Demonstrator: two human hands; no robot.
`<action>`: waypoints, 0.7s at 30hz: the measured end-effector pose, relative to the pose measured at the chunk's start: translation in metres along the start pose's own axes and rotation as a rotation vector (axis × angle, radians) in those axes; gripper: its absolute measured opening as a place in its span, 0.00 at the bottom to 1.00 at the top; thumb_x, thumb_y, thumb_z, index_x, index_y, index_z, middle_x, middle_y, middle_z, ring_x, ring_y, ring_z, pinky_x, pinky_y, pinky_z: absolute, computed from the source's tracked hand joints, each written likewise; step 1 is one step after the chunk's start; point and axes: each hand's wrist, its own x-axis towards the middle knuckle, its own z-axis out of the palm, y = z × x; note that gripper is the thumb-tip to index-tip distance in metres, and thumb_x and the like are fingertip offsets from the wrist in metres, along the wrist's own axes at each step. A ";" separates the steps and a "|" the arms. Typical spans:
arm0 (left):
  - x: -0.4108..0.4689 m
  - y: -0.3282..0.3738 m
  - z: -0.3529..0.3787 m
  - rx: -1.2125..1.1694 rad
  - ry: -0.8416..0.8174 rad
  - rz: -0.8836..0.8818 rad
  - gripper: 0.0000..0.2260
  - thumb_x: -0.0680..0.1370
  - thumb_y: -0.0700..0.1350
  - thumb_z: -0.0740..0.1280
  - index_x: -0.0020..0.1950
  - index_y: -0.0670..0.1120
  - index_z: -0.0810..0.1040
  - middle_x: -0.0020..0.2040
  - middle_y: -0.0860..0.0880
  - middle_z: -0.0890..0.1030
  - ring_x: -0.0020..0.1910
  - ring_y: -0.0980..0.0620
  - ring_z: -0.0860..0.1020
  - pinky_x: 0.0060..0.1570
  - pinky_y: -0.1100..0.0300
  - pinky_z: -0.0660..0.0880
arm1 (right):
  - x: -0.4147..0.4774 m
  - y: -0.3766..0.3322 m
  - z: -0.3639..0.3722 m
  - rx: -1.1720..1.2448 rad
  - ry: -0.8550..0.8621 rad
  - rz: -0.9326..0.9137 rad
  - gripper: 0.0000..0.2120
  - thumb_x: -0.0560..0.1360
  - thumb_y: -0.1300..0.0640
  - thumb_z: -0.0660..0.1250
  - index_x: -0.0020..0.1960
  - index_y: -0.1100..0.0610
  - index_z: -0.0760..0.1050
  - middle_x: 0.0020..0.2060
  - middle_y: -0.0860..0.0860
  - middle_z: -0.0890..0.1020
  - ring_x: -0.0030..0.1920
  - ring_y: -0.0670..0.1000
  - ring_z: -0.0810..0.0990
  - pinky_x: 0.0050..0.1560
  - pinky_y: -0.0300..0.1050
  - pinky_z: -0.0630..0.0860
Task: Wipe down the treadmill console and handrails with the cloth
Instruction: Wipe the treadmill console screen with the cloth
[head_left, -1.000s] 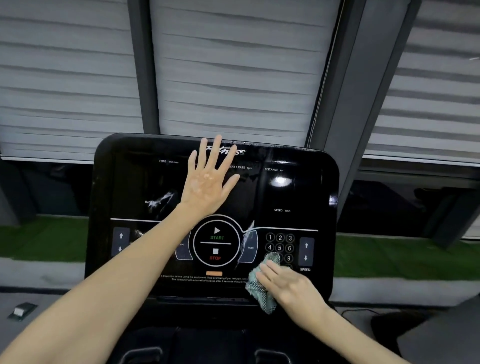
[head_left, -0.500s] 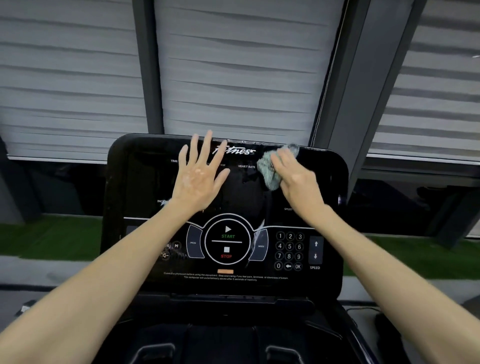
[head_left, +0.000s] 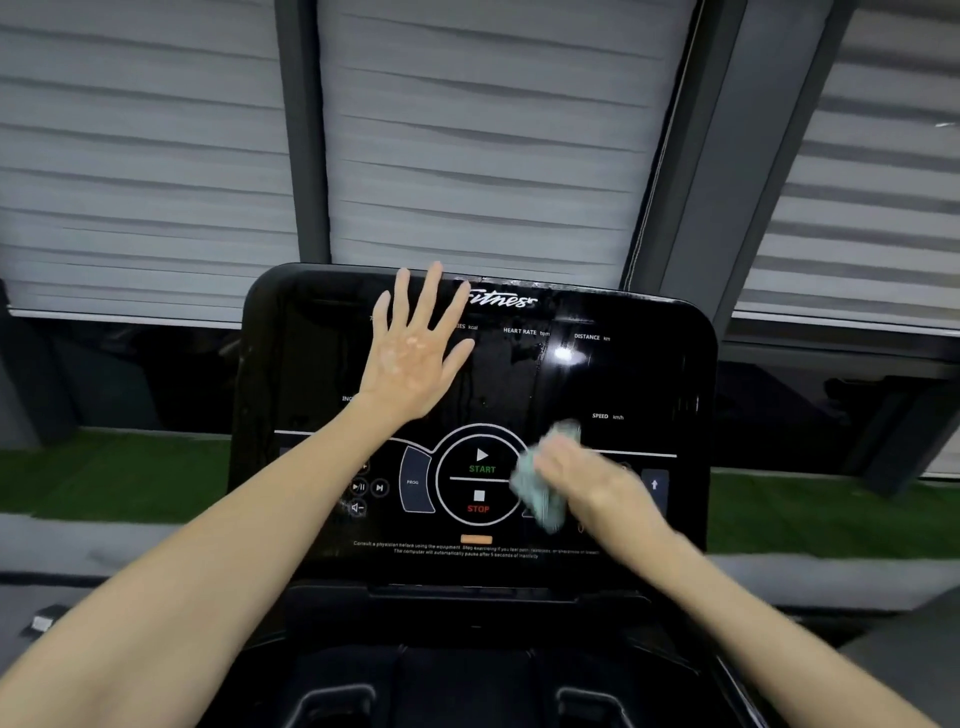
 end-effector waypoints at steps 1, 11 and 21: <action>0.000 -0.001 0.000 -0.004 0.002 0.004 0.28 0.82 0.59 0.50 0.80 0.51 0.51 0.79 0.41 0.52 0.76 0.34 0.52 0.71 0.38 0.57 | 0.022 0.013 -0.006 -0.037 0.029 0.074 0.18 0.75 0.68 0.56 0.60 0.58 0.76 0.57 0.55 0.78 0.54 0.56 0.80 0.56 0.46 0.77; -0.001 -0.003 0.007 -0.047 0.051 0.024 0.27 0.82 0.60 0.48 0.80 0.51 0.52 0.80 0.42 0.52 0.76 0.34 0.52 0.71 0.39 0.56 | 0.102 0.027 -0.034 -0.120 0.106 0.288 0.29 0.62 0.71 0.67 0.63 0.63 0.73 0.56 0.58 0.78 0.47 0.58 0.80 0.26 0.44 0.74; -0.001 -0.003 0.011 -0.044 0.059 0.020 0.27 0.82 0.60 0.48 0.80 0.51 0.51 0.80 0.41 0.52 0.76 0.34 0.52 0.71 0.38 0.56 | -0.063 -0.048 0.042 0.174 -0.211 -0.106 0.28 0.68 0.71 0.70 0.67 0.59 0.73 0.65 0.56 0.76 0.68 0.54 0.73 0.57 0.45 0.78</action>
